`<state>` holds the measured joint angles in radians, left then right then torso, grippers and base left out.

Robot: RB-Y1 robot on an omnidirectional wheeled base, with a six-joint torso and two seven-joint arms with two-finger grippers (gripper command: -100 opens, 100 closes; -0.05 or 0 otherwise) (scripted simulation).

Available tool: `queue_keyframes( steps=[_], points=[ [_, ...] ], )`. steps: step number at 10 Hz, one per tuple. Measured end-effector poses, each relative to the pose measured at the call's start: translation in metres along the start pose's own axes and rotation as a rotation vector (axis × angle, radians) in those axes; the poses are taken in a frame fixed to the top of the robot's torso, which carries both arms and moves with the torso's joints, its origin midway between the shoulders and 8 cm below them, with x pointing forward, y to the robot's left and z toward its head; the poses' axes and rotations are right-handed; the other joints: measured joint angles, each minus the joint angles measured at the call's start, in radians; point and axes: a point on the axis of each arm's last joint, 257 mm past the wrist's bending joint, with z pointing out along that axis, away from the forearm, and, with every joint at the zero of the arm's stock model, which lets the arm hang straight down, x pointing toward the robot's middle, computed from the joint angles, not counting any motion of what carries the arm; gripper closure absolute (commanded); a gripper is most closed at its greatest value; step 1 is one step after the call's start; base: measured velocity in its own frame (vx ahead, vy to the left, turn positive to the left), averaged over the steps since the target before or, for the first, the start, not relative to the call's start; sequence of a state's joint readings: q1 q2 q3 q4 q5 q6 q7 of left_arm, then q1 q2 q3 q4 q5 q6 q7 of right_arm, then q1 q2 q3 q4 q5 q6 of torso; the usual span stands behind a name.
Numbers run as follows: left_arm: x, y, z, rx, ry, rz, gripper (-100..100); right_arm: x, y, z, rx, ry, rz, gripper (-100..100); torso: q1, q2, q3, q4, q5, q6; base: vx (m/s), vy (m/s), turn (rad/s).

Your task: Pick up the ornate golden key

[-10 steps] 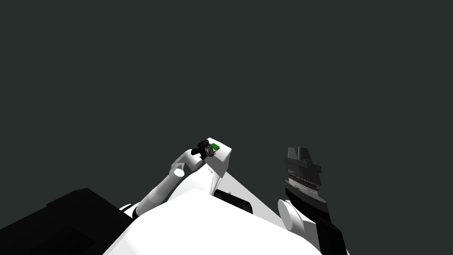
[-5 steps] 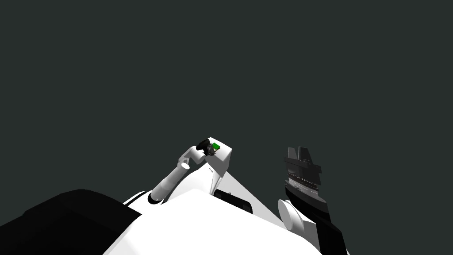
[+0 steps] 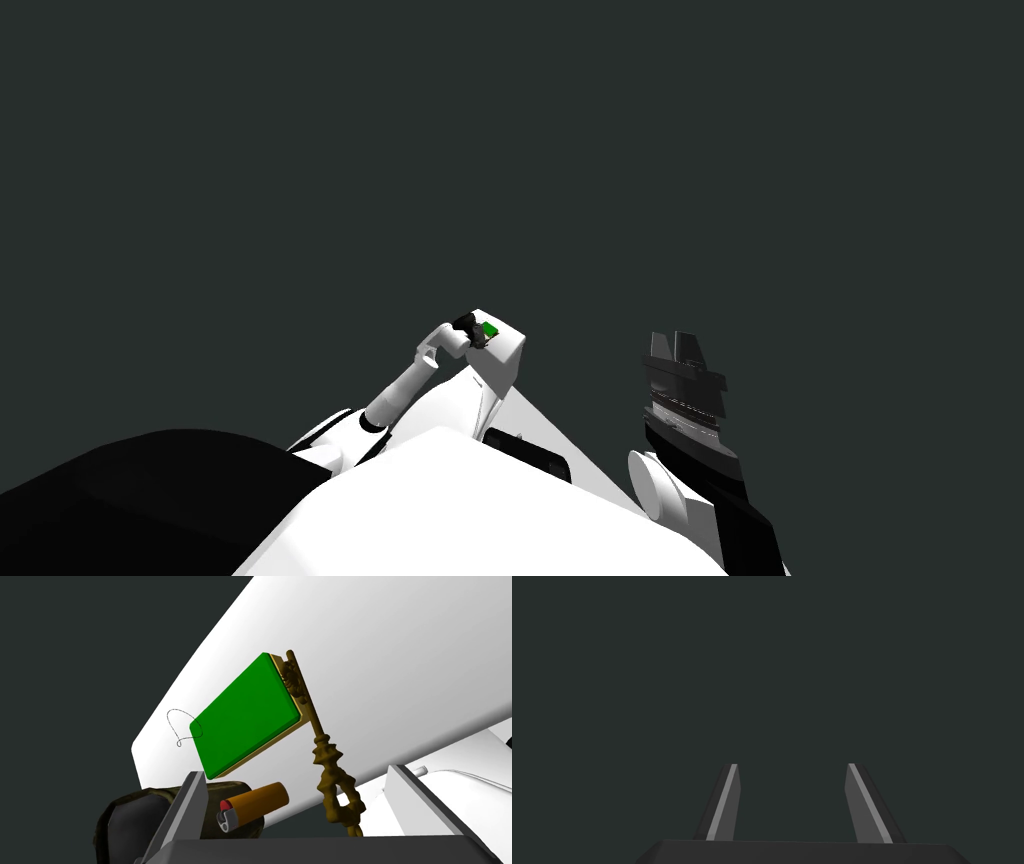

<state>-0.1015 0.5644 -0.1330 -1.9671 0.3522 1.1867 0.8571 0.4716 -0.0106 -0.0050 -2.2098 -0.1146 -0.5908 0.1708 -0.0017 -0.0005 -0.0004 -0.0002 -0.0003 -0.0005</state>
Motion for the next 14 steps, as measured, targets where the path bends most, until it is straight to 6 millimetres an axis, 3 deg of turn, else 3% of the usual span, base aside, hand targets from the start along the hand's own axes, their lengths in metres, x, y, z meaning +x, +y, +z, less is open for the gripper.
queue_keyframes(
  steps=[14],
  points=[
    [-0.017,-0.013,0.047,-0.160,-0.153,0.028,-100,0.000,0.000,0.000,0.000,0.000,0.000,0,-0.001,0.000,0.000,0.000,0.000,0.000,-0.003,-0.030,0.043]
  ],
)
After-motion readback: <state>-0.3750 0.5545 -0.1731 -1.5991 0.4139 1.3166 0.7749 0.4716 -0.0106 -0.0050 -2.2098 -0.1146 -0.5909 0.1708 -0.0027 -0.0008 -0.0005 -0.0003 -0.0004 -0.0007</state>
